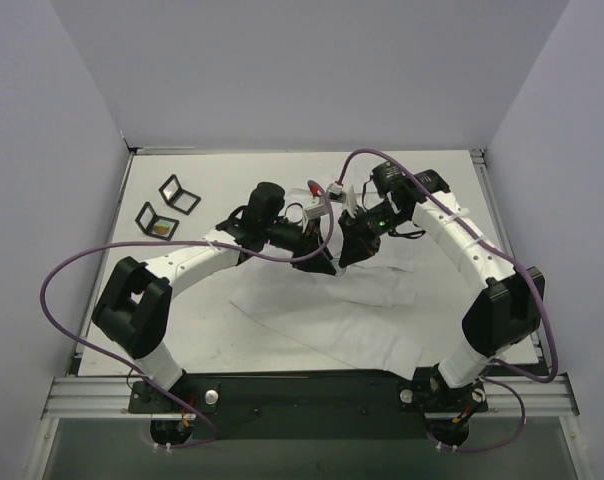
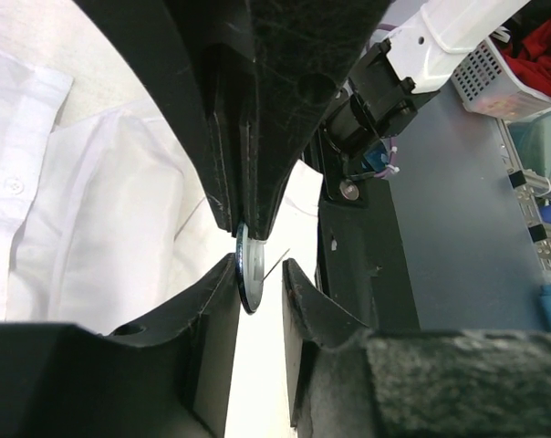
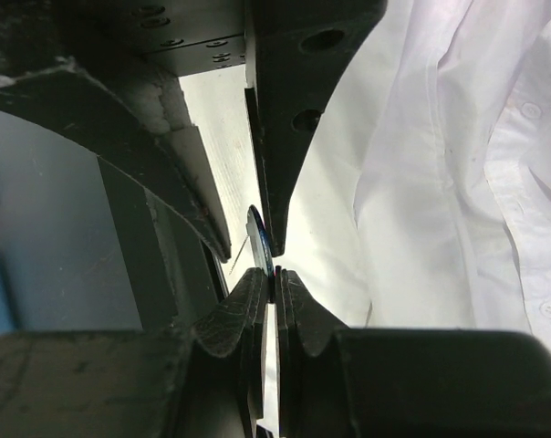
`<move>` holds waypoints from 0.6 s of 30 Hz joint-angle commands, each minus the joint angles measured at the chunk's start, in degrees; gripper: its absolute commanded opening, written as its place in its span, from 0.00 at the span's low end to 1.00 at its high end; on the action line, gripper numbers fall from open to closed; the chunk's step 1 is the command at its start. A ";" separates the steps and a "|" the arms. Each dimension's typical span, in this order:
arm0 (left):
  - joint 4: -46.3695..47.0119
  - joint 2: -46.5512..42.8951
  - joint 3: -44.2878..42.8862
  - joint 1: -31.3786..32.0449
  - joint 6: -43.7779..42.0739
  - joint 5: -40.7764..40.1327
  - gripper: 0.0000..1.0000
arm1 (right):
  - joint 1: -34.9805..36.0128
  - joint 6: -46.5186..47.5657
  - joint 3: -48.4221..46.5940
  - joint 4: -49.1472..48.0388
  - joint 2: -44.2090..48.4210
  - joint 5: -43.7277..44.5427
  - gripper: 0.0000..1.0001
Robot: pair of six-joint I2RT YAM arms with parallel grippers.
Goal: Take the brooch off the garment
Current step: Close the brooch.
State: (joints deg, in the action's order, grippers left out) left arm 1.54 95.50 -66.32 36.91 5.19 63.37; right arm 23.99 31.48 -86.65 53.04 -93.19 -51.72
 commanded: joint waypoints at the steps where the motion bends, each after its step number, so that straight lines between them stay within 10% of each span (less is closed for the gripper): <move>1: 2.50 -0.93 -0.21 0.01 1.23 0.35 0.31 | -0.43 1.39 0.78 -0.83 1.78 2.24 0.00; 18: 1.28 -1.29 -0.56 0.36 0.44 -3.17 0.17 | -0.43 1.21 1.05 -1.18 2.04 2.51 0.00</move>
State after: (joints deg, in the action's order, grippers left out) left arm 2.57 95.50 -66.02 36.91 5.34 59.94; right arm 23.92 31.33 -86.56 52.38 -93.19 -51.31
